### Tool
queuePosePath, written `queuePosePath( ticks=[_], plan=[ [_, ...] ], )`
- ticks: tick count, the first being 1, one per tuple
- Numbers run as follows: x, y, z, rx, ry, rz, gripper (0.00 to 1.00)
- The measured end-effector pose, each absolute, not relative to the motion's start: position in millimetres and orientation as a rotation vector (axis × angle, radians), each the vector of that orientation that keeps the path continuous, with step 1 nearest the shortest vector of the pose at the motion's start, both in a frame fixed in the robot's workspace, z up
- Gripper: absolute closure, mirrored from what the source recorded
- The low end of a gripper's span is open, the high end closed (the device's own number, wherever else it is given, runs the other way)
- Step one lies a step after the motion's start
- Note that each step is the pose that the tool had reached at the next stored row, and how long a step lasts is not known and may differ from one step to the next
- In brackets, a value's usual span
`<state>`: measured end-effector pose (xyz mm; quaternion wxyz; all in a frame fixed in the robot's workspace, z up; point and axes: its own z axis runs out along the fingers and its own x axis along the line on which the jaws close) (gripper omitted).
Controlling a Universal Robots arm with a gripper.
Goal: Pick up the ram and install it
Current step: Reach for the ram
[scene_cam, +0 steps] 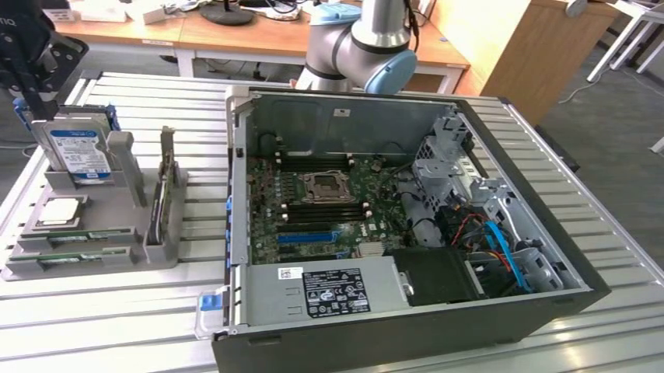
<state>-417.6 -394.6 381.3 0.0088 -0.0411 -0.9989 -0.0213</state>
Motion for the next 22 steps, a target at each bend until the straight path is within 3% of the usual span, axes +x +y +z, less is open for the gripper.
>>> queuePosePath(
  ticks=[22],
  plan=[
    [-418.2,-412.3,381.3,-0.129,-3.121,-0.066,0.89]
  ],
)
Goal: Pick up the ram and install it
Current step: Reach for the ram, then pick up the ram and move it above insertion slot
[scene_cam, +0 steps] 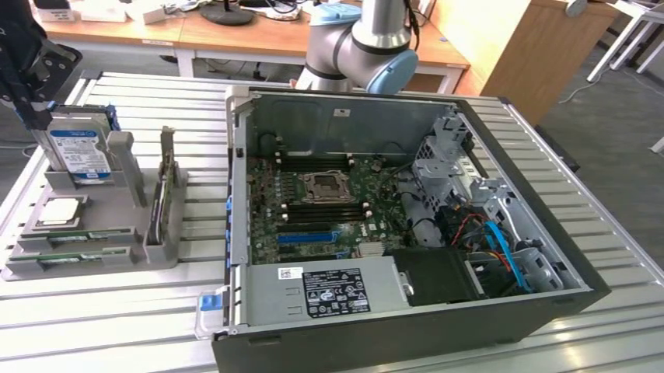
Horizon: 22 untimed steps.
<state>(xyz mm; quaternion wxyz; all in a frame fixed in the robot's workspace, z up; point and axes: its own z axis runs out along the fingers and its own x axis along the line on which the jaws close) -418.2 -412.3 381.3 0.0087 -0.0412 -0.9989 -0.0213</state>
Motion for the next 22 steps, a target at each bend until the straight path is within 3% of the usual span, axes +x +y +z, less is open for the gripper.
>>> queuePosePath(
  ticks=[22],
  plan=[
    [-418.2,-412.4,381.3,0.025,-3.121,-0.064,0.89]
  ],
)
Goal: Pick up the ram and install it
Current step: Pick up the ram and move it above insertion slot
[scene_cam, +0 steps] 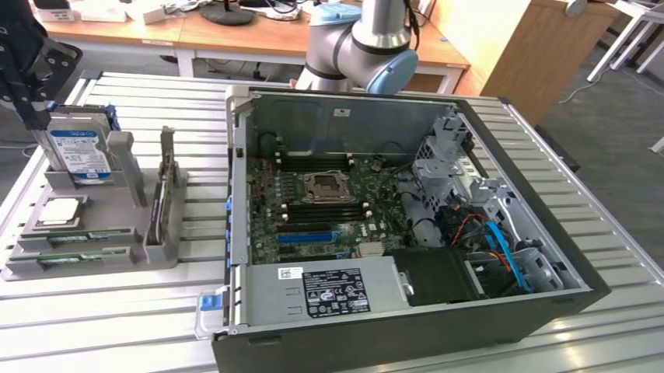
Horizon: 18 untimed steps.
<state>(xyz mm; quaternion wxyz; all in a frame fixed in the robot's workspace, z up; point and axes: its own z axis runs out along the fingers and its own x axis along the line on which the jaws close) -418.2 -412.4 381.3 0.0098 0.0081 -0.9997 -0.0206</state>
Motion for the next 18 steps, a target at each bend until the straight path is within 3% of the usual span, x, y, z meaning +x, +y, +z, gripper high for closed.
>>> queuePosePath(
  ticks=[18],
  plan=[
    [-418.2,-412.4,380.8,0.4,-3.09,-0.058,0.89]
  ],
)
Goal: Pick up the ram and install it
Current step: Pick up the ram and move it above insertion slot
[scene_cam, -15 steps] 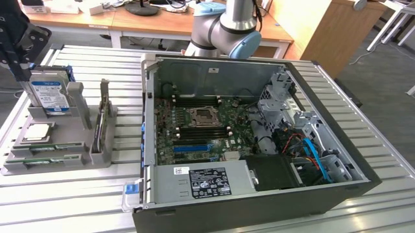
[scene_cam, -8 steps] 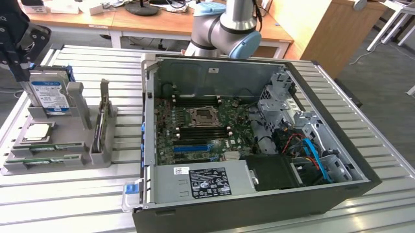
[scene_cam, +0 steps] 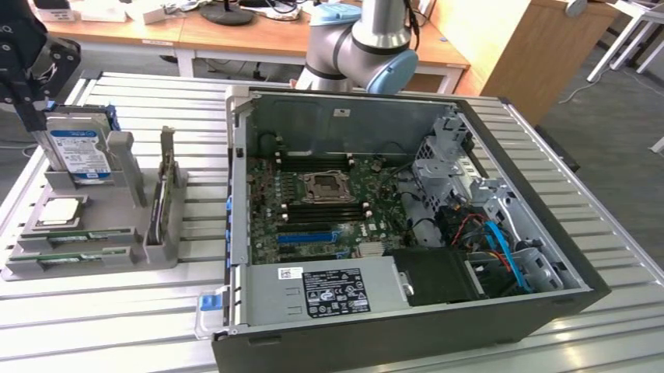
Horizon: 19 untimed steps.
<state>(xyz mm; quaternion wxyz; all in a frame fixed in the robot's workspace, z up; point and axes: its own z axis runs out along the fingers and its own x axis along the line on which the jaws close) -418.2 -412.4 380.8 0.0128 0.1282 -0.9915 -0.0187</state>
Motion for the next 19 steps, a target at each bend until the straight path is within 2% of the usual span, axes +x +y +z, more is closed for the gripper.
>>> queuePosePath(
  ticks=[19],
  plan=[
    [-418.2,-412.4,380.5,0.872,-2.985,-0.05,0.89]
  ],
)
